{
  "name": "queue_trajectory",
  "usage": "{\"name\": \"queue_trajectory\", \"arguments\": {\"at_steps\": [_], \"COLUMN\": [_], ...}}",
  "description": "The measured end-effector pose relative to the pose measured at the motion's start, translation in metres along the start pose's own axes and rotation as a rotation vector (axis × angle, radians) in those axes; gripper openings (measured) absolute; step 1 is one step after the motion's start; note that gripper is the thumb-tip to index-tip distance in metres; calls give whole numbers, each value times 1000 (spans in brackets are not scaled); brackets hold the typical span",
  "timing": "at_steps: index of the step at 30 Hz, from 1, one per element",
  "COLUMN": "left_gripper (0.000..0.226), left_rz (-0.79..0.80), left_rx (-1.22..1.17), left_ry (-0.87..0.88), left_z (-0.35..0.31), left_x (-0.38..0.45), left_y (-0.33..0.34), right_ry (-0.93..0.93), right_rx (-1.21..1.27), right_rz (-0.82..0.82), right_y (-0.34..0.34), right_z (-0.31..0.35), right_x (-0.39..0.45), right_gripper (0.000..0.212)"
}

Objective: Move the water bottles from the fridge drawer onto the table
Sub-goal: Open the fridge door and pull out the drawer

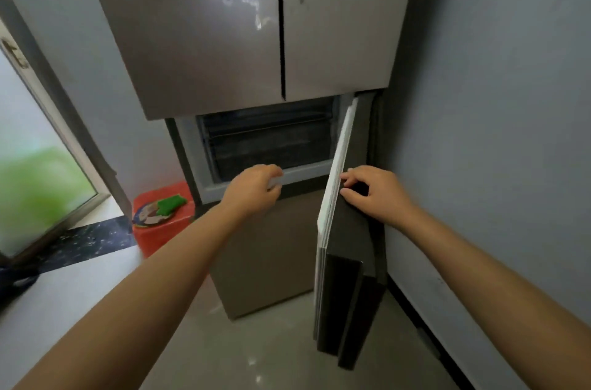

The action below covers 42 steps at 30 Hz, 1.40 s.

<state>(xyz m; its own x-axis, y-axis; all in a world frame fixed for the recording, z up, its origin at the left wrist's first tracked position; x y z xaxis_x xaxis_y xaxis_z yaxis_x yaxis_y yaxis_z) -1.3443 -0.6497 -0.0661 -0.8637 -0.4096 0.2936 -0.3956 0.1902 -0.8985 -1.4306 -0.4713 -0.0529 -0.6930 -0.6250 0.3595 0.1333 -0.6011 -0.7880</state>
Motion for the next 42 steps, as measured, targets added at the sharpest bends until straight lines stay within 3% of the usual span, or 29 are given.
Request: {"name": "queue_trajectory", "arguments": {"at_steps": [4,11,20,23,25,32,36,38,41,42], "left_gripper": [40,46,56,62,64,52,47,43,35,35], "left_rz": [49,150,215,206,206,144,49,54,0,-11], "left_rx": [-54,-70,26,-1,-4,-18,113,174,230,235], "left_ry": [214,429,443,406,398,385,296,264,168,115], "left_z": [-82,-214,-311,-331,-341,-340,-303,-272,-209,-185], "left_x": [18,56,79,87,91,114,136,147,161,164], "left_y": [29,94,150,163,171,173,159,150,133,128], "right_ry": [124,231,333,318,299,384,170,108,-52,-30], "right_rx": [-30,-396,-572,-556,-560,-597,-711,-643,-557,-498], "right_rz": [-31,91,-71,-134,-153,-169,-244,-266,-285,-242], "right_y": [-49,-125,-174,-184,-190,-202,-183,-159,-118,-101], "right_z": [-51,-130,-232,-257,-271,-280,-256,-254,-216,-205], "right_x": [-38,-72,-69,-67,-66,-49,-19,5,45,60], "right_gripper": [27,48,18,43,45,42,26,28,4,16]}}
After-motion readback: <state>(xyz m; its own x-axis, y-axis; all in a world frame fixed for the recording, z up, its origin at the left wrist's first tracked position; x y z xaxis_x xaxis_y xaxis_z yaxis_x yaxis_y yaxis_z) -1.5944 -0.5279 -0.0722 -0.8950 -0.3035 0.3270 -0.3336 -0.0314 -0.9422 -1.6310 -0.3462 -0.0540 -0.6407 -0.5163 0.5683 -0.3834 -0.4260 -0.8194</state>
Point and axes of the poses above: each hand's wrist, its own x-axis towards the middle knuckle, its own y-axis out of the palm, z = x × y, the point moved 3 cm from there along x, towards the middle knuckle, and after that the axes turned 11 degrees about -z, right-handed, at the moved point
